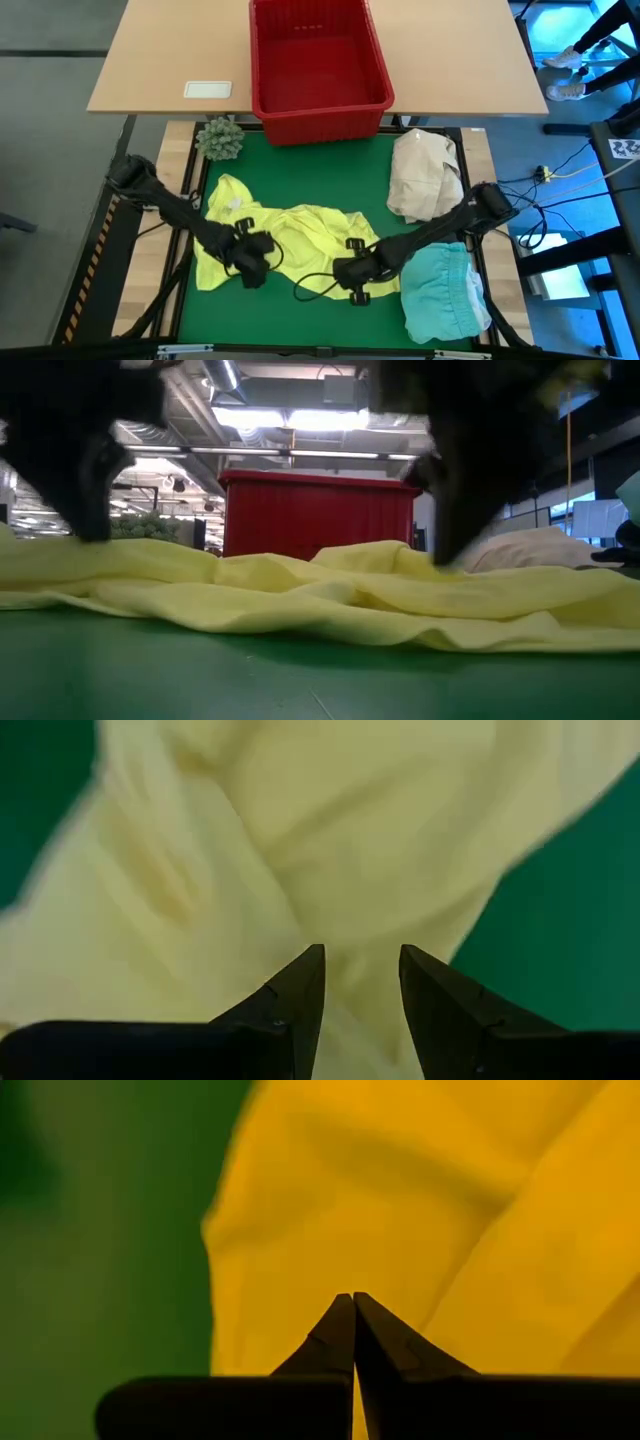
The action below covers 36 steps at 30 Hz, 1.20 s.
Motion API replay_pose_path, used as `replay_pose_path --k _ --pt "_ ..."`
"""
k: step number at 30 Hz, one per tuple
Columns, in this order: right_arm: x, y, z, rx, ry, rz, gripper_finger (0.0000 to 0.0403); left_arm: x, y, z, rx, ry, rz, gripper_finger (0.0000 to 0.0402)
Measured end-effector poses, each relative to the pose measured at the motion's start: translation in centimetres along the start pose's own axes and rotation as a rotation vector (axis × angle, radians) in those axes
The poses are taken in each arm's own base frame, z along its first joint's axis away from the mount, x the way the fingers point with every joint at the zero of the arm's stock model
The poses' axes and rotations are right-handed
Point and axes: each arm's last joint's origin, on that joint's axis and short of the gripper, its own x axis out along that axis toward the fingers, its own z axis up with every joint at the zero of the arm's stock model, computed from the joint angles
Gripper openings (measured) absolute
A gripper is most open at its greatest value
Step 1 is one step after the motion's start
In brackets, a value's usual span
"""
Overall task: Fold Laundry from Bin
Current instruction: Fold the yellow shirt
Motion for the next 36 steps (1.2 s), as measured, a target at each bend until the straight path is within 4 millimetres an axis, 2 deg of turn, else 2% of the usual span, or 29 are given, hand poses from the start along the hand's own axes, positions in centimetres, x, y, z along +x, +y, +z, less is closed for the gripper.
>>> replay_pose_path --k 6,9,12,20,23,29,36 --pt "2.4 0.4 -1.3 0.019 0.12 -0.018 0.0001 3.1 -1.3 -1.4 0.063 0.126 0.102 0.0125" --pt "2.7 0.1 -1.8 0.023 0.172 -0.054 0.0001 4.3 -1.6 -2.0 0.073 0.22 0.111 0.0125" --pt "2.6 -0.5 -2.2 0.047 0.22 -0.115 0.0001 4.7 -1.8 -2.4 0.077 0.313 0.08 0.0125" --pt "2.3 -1.8 -2.8 0.088 0.311 -0.177 0.0001 4.1 -2.8 -4.2 0.071 0.513 -0.032 0.0125" --pt "2.3 -1.7 -2.7 0.078 0.315 -0.156 0.0001 4.0 -3.0 -4.4 0.076 0.519 -0.032 0.0125" --pt "1.9 -1.2 -2.1 0.05 0.307 -0.077 0.0001 2.7 -3.5 -3.0 0.1 0.411 0.087 0.0125" --pt "-0.7 -0.7 -0.6 0.025 0.233 -0.034 0.0001 0.3 -3.9 -0.8 0.129 0.266 0.187 0.0125"
